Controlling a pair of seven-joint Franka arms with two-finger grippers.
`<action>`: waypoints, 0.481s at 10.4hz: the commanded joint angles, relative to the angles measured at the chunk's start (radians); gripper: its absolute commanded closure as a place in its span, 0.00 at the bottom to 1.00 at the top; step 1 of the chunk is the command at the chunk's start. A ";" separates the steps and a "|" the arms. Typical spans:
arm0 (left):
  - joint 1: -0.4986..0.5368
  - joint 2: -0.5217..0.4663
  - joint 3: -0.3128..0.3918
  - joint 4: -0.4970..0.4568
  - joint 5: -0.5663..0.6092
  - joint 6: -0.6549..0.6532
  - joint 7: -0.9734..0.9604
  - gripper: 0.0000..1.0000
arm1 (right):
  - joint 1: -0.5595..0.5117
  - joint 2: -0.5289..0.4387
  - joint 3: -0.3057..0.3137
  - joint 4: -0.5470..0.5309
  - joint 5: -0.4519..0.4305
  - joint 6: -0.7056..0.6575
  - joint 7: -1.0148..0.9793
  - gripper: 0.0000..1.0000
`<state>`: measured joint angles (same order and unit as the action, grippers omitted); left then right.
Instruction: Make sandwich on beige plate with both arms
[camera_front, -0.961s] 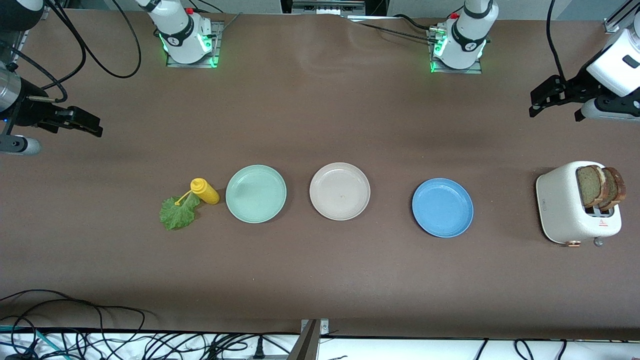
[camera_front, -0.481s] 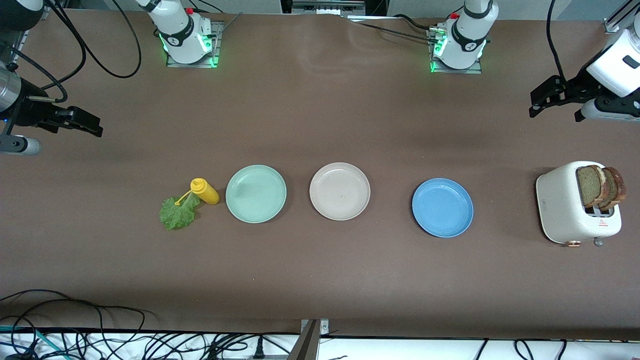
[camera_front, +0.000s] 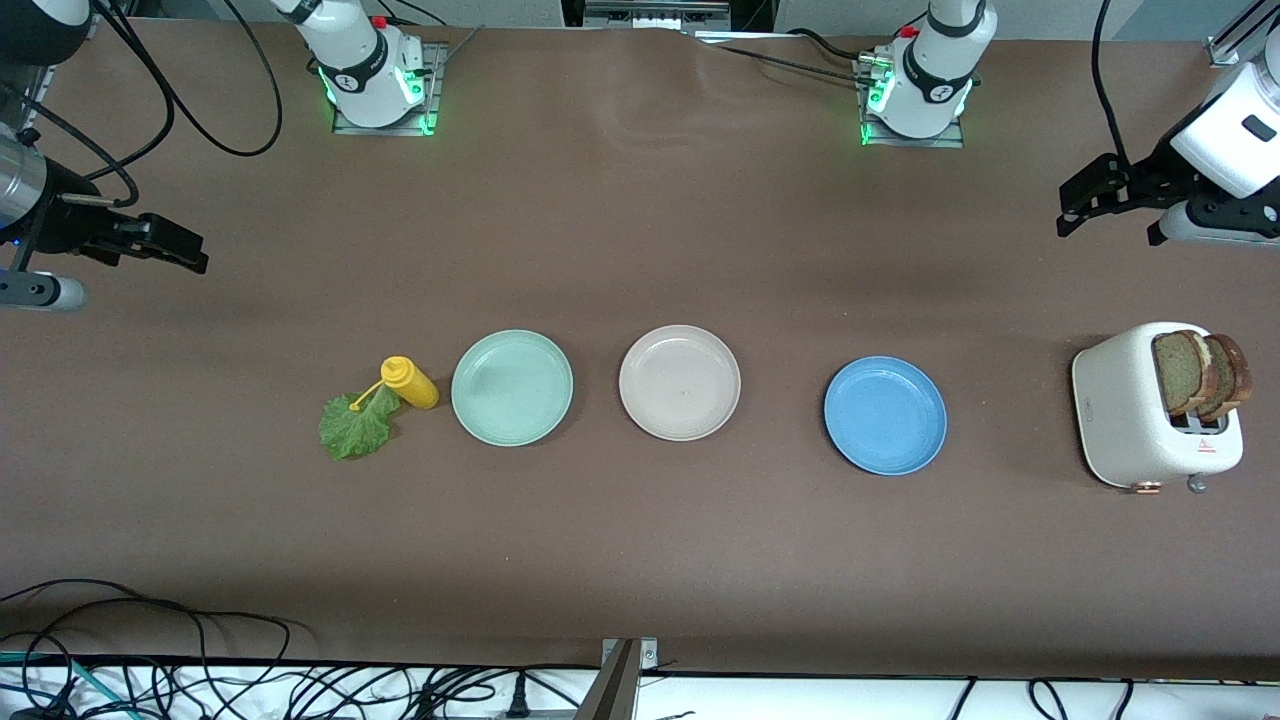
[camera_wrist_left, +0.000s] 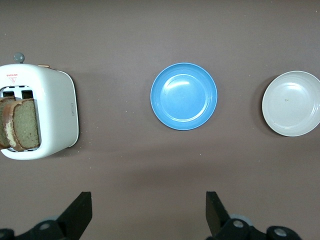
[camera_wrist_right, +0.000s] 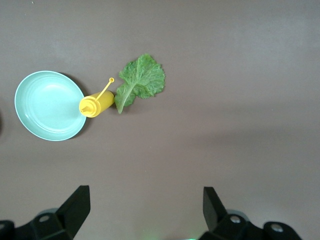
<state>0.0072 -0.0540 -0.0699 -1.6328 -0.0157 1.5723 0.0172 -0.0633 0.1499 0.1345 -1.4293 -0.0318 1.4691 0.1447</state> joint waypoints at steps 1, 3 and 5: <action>-0.007 0.016 0.005 0.030 -0.001 -0.015 0.017 0.00 | -0.004 -0.004 0.002 -0.011 0.018 -0.003 -0.005 0.00; -0.006 0.016 0.005 0.030 -0.001 -0.015 0.017 0.00 | -0.006 -0.004 0.002 -0.013 0.018 -0.007 -0.010 0.00; -0.006 0.016 0.005 0.030 -0.001 -0.015 0.017 0.00 | -0.006 -0.004 0.000 -0.013 0.018 -0.007 -0.008 0.00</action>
<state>0.0072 -0.0533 -0.0699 -1.6328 -0.0157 1.5723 0.0172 -0.0633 0.1524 0.1345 -1.4359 -0.0317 1.4678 0.1446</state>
